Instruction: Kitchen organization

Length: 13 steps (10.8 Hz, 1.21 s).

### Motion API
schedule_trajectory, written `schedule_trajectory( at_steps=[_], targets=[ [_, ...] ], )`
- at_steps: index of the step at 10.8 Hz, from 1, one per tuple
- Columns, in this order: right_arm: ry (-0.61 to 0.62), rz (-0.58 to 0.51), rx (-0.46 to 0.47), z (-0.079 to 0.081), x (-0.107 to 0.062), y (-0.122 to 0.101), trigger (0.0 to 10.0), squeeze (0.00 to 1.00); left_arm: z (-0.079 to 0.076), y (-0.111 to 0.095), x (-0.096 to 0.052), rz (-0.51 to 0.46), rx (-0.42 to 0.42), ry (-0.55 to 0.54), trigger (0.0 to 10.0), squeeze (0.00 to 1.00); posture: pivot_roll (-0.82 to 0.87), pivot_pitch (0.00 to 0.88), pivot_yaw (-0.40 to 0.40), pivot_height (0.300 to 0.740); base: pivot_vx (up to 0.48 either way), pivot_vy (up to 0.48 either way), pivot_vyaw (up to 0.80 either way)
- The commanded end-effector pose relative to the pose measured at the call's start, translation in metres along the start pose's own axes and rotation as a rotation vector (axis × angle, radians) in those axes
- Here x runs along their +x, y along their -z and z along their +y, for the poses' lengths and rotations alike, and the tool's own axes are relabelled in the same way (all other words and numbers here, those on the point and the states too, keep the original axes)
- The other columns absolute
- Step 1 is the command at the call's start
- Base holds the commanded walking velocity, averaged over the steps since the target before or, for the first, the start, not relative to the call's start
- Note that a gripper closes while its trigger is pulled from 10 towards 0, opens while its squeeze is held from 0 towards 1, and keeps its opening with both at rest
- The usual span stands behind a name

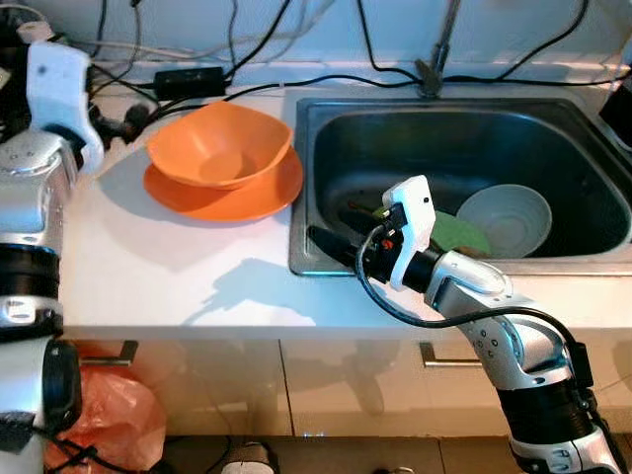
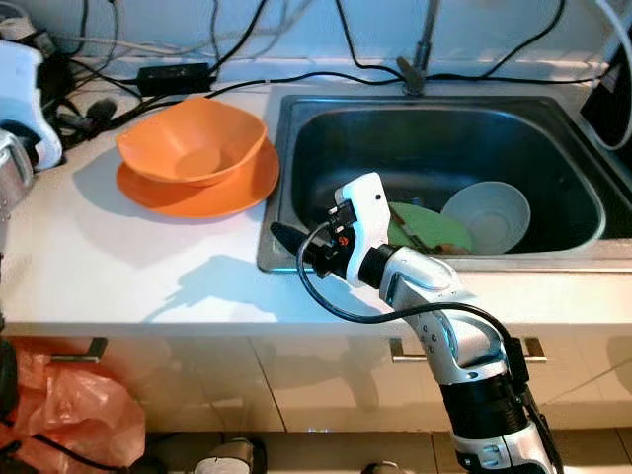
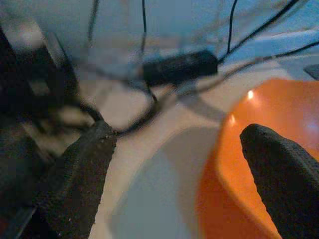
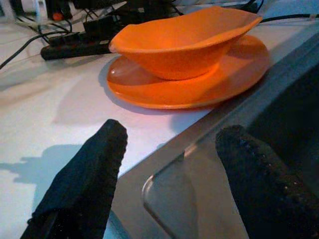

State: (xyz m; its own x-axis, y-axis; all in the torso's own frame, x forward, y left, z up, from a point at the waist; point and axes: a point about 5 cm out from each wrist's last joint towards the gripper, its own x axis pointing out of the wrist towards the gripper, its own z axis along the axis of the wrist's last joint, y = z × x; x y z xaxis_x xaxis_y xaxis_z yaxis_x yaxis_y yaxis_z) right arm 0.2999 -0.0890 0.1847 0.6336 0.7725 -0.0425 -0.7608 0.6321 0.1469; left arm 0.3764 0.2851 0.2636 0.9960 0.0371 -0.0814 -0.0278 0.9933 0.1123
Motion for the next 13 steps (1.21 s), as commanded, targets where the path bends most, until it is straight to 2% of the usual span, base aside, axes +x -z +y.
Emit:
schedule_trajectory(
  at_steps=[1, 2, 3, 4, 6, 7, 8, 13],
  targets=[
    [0.01, 0.0, 0.003, -0.001, -0.002, -0.001, 10.0, 0.0, -0.003, 0.004, 0.002, 0.039, -0.061, 0.008, 10.0, 0.0, 0.1, 0.082, 0.049, 0.74, 0.0, 0.0, 0.0],
    [0.01, 0.0, 0.003, 0.0, -0.002, -0.001, 10.0, 0.0, -0.007, 0.008, 0.005, 0.058, -0.11, 0.022, 10.0, 0.0, 0.1, 0.084, 0.049, 0.74, 0.0, 0.0, 0.0],
    [0.012, 0.002, 0.001, -0.001, -0.002, 0.0, 10.0, 0.0, -0.023, 0.014, 0.01, 0.101, -0.236, 0.097, 10.0, 0.0, 0.1, 0.084, 0.049, 0.74, 0.0, 0.0, 0.0],
    [0.012, 0.002, 0.001, -0.001, -0.002, 0.0, 10.0, 0.0, -0.025, 0.014, 0.011, 0.11, -0.262, 0.11, 10.0, 0.0, 0.1, 0.083, 0.052, 0.74, 0.0, 0.0, 0.0],
    [0.013, 0.0, 0.0, 0.0, -0.002, -0.001, 10.0, 0.0, -0.039, 0.016, 0.013, 0.174, -0.402, 0.182, 10.0, 0.0, 0.1, 0.086, 0.058, 0.74, 0.0, 0.0, 0.0],
    [0.012, 0.0, 0.001, 0.001, -0.002, -0.001, 10.0, 0.0, -0.043, 0.017, 0.013, 0.204, -0.485, 0.212, 5.8, 0.0, 0.1, 0.086, 0.058, 0.74, 0.0, 0.0, 0.0],
    [0.008, 0.003, 0.002, 0.001, -0.004, -0.001, 10.0, 0.0, -0.045, 0.018, 0.012, 0.231, -0.561, 0.237, 0.0, 0.0, 0.1, 0.086, 0.059, 0.74, 0.0, 0.0, 0.0],
    [0.007, 0.002, -0.005, 0.0, -0.004, -0.002, 10.0, 0.0, -0.049, 0.017, 0.011, 0.257, -0.71, 0.268, 0.0, 0.0, 0.1, 0.088, 0.06, 0.74, 0.0, 0.0, 0.0]
  ],
)
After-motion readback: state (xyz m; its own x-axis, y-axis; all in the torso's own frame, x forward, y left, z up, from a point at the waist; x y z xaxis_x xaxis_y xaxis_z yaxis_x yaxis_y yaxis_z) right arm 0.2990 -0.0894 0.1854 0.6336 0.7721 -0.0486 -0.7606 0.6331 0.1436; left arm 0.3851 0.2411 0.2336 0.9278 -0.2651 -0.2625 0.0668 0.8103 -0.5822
